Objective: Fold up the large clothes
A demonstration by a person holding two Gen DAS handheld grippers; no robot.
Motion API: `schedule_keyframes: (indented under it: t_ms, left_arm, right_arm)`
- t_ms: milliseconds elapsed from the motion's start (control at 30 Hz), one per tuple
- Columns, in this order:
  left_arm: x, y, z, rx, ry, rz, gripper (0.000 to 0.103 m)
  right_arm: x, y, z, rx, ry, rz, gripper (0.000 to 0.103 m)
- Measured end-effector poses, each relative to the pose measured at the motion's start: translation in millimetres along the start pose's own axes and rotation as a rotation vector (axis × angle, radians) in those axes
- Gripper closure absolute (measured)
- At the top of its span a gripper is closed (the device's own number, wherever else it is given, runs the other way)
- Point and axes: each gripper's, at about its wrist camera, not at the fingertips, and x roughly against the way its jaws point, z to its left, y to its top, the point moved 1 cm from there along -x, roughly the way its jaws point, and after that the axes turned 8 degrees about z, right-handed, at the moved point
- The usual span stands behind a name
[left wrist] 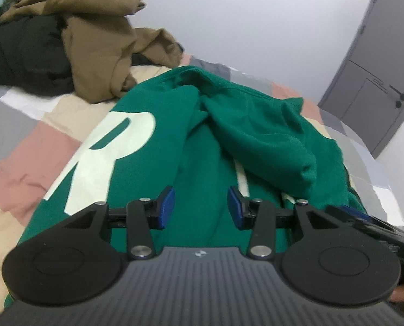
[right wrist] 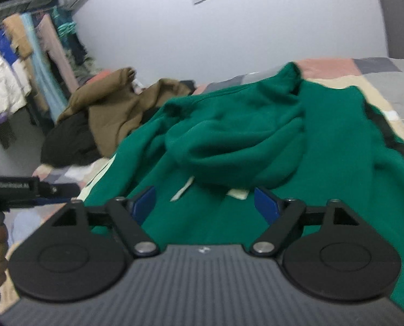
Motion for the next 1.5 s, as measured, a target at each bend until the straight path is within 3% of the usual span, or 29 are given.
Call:
schedule_keyframes:
  t_ms: [100, 267, 533, 600, 667, 767, 1133, 1300, 1500]
  left_arm:
    - [1, 1, -8, -0.039, 0.004, -0.021, 0.054]
    - [0, 4, 1, -0.012, -0.03, -0.027, 0.054]
    - [-22, 13, 22, -0.013, 0.0, -0.014, 0.054]
    - [-34, 15, 29, -0.002, 0.003, -0.005, 0.054]
    - [-44, 18, 33, 0.001, 0.009, -0.002, 0.054]
    - [-62, 25, 44, 0.029, -0.012, -0.003, 0.054]
    - [-118, 48, 62, 0.076, -0.018, -0.074, 0.054]
    - [-138, 50, 62, 0.062, 0.002, -0.089, 0.054]
    - [-146, 57, 65, 0.1, -0.001, -0.107, 0.054]
  right_arm:
    - [-22, 5, 12, 0.063, -0.053, 0.017, 0.022]
    - [-65, 18, 7, 0.044, -0.109, 0.01, 0.022]
    - [-147, 41, -3, 0.039, -0.207, 0.062, 0.024]
    - [-162, 53, 0, 0.081, -0.229, 0.052, 0.04]
    - [-175, 69, 1, 0.13, -0.255, 0.047, 0.07]
    - [-196, 110, 1, 0.197, -0.284, 0.031, 0.077]
    - [-275, 310, 7, 0.234, -0.358, -0.19, 0.078]
    - [-324, 346, 3, 0.27, -0.419, -0.232, 0.078]
    - [-379, 336, -31, 0.211, -0.432, -0.174, 0.076]
